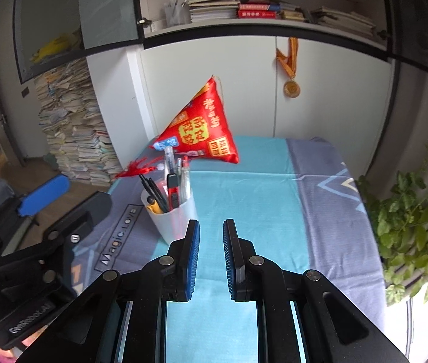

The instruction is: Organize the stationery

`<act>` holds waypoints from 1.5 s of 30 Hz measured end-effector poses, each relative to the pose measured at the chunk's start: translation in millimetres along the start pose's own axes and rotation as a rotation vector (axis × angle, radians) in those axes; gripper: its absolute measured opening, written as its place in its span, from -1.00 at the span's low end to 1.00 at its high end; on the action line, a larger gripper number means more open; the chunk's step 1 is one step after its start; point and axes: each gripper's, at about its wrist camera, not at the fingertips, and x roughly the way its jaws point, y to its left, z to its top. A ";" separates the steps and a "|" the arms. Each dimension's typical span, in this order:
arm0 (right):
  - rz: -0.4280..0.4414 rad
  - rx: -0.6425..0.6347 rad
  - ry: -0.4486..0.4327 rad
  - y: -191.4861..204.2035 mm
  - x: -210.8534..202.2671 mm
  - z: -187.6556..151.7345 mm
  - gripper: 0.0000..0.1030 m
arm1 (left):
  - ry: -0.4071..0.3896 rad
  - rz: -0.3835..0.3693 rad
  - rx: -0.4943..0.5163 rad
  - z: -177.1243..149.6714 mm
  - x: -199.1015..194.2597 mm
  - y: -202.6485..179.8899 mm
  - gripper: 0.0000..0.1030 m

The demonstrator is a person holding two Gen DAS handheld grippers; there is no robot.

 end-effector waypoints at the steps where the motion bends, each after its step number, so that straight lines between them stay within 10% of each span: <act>1: -0.012 -0.001 -0.007 -0.4 -4.2 -2.3 -0.71 | -0.009 0.002 0.003 -0.3 -4.8 -1.5 0.47; 8: -0.055 -0.010 -0.078 0.8 -41.2 -18.4 -0.22 | -0.053 0.011 0.038 -5.8 -34.8 -18.2 0.55; 45: -0.202 0.051 -0.326 -3.5 -190.0 -48.2 0.57 | -0.190 0.187 0.020 10.4 -160.3 -68.2 0.98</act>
